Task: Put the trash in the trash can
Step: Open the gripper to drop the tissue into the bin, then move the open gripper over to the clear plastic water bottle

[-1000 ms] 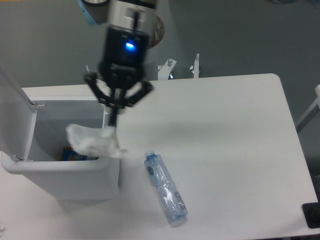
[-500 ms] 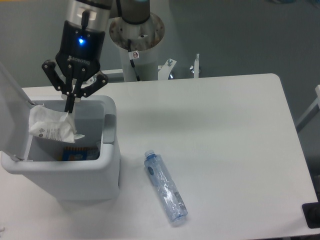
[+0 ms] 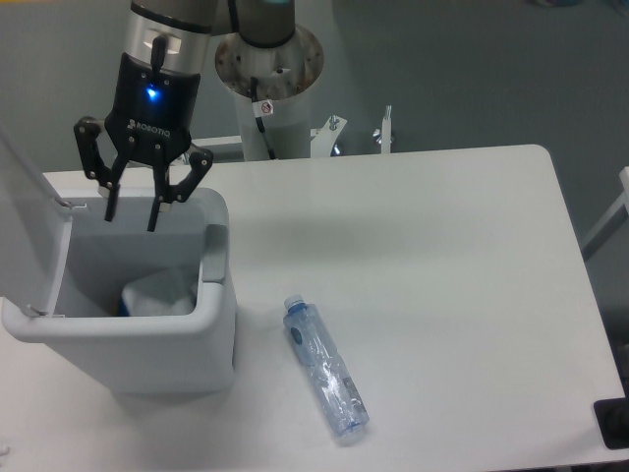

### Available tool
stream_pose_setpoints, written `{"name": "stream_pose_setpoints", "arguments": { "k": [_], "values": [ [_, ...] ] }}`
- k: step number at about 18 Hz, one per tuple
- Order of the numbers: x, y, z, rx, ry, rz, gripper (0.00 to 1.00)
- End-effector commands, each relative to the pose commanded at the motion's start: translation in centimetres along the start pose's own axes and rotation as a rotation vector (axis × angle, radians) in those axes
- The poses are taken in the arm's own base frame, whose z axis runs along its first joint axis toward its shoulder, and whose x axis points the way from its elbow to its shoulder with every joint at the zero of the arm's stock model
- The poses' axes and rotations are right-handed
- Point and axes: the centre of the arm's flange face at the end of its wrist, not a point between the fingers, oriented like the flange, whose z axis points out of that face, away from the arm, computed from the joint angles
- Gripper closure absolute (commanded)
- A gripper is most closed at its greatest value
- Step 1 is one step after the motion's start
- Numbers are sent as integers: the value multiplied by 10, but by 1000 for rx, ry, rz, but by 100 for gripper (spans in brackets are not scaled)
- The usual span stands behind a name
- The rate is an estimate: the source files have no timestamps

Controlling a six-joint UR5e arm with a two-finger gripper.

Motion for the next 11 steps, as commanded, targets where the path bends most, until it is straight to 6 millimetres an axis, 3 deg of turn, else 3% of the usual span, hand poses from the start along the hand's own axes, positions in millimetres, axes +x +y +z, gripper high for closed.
{"name": "stream_pose_setpoints", "arguments": {
  "k": [3, 7, 11],
  "values": [
    [-18, -9, -8, 28, -23, -21, 0],
    [-91, -27, -21, 84, -104, -104, 0],
    [-174, -44, -18, 77, -229, -185, 0]
  ]
}}
